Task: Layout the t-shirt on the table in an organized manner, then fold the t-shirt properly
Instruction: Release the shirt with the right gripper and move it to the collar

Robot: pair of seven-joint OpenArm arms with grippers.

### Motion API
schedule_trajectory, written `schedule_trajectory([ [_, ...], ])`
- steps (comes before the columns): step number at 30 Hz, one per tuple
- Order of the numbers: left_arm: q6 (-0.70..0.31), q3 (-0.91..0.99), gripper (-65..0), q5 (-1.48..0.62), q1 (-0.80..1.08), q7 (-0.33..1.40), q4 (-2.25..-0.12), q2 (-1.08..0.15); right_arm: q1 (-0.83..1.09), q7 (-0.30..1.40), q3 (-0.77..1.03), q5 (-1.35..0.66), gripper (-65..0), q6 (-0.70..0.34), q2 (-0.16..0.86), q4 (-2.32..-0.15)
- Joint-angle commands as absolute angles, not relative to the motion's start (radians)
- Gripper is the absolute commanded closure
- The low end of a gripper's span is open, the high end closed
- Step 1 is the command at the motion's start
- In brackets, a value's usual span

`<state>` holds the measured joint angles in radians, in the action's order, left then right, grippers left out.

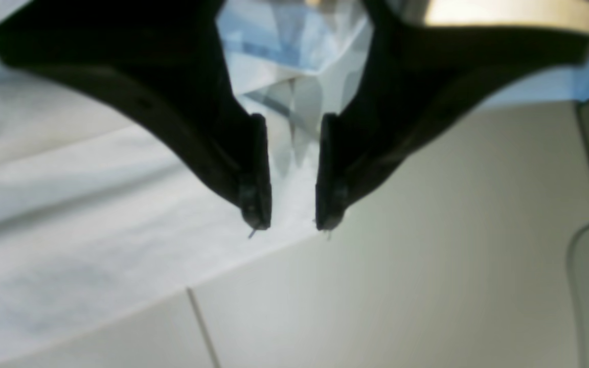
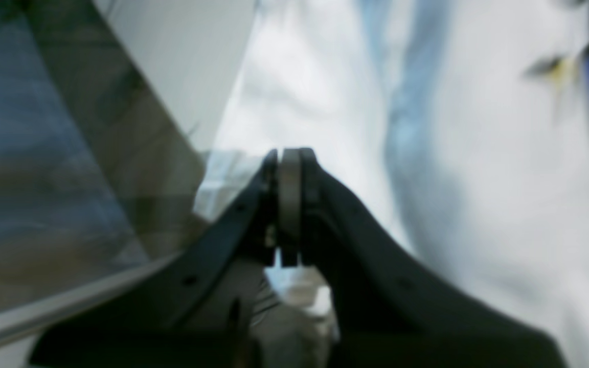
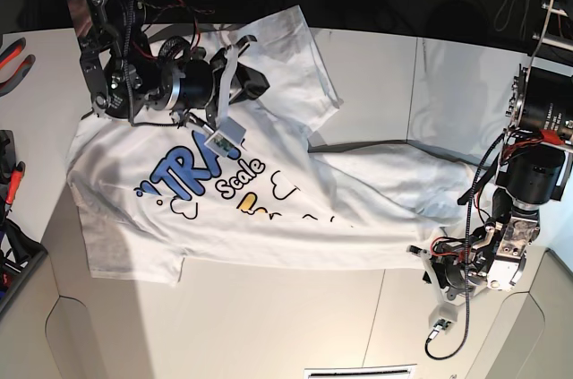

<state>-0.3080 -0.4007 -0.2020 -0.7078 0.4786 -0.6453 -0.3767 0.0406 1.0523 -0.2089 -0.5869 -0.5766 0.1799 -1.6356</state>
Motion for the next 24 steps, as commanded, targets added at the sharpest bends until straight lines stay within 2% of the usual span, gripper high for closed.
schedule_trajectory([
  [1,-0.319,-0.398,-14.5,-0.209,-0.733,0.477,-0.659,-0.36,0.045,1.033,-0.205,-0.607,0.0,-0.581,0.181,-1.653],
  [5,-0.319,-0.398,-14.2,-0.205,-0.696,0.478,-0.648,-0.291,0.09,1.061,-0.205,-0.585,0.0,-0.581,0.183,-1.653],
  [7,-0.316,-0.398,-11.2,-0.177,-0.677,0.471,-0.637,-0.259,0.103,1.097,-0.205,-0.583,0.0,-0.58,0.185,-1.653],
  [11,-0.226,-0.4,-9.0,-0.03,-0.643,0.435,-0.601,-0.224,0.126,1.188,-0.205,-0.589,0.0,-0.581,0.201,-1.653],
  [19,-0.059,-0.401,-9.0,0.102,-0.651,0.381,-0.491,-0.265,0.202,1.259,-0.205,-0.711,0.0,-0.603,0.345,-1.653],
  [24,-0.075,-0.401,-9.0,0.049,-0.651,0.37,-0.491,-0.299,0.216,1.256,-0.205,-0.834,0.0,-0.603,0.396,-1.656],
])
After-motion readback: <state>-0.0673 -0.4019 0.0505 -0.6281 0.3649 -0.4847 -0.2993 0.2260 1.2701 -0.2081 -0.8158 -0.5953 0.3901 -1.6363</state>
